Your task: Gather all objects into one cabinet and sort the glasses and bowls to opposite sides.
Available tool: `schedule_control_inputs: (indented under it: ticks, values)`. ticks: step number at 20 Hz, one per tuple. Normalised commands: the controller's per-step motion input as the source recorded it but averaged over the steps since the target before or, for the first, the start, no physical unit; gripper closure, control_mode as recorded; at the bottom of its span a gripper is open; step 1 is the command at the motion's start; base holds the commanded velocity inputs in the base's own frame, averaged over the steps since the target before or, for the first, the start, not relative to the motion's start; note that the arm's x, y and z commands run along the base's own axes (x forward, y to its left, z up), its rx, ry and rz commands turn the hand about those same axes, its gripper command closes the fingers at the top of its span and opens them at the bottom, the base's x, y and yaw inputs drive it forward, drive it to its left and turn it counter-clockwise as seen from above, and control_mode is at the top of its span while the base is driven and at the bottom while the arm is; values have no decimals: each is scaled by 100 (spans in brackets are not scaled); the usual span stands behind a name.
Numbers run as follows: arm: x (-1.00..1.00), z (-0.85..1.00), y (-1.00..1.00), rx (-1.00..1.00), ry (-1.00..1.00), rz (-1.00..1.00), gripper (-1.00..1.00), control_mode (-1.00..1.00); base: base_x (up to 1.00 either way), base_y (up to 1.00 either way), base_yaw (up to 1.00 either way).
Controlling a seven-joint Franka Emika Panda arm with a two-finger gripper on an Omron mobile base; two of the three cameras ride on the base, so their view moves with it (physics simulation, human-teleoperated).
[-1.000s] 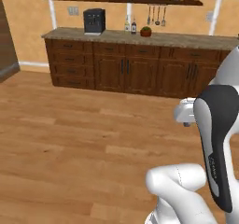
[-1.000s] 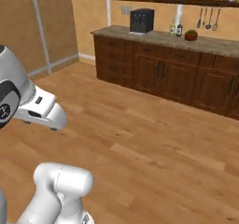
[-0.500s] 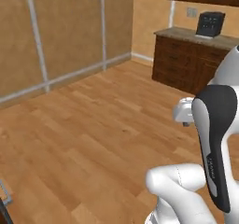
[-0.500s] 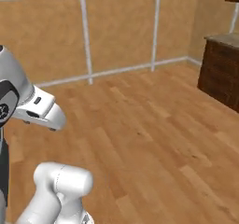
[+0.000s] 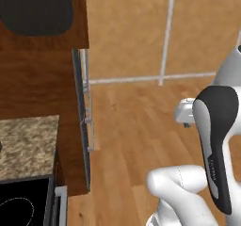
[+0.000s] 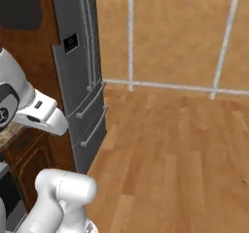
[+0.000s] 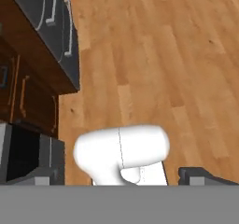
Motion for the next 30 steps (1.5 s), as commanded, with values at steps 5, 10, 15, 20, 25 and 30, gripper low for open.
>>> schedule_control_inputs:
  ticks: [5,10,15,20,25,30]
  values:
    - [0,0,0,0,0,0,-100,100,5,-12,94]
    - [0,0,0,0,0,0,-100,100,6,-14,93]
    - [0,0,0,0,0,0,-100,100,11,-32,83]
    - [0,0,0,0,0,0,-100,100,25,-48,72]
    - [0,0,0,0,0,0,-100,100,32,-80,58]
    - [0,0,0,0,0,0,-100,100,31,-83,38]
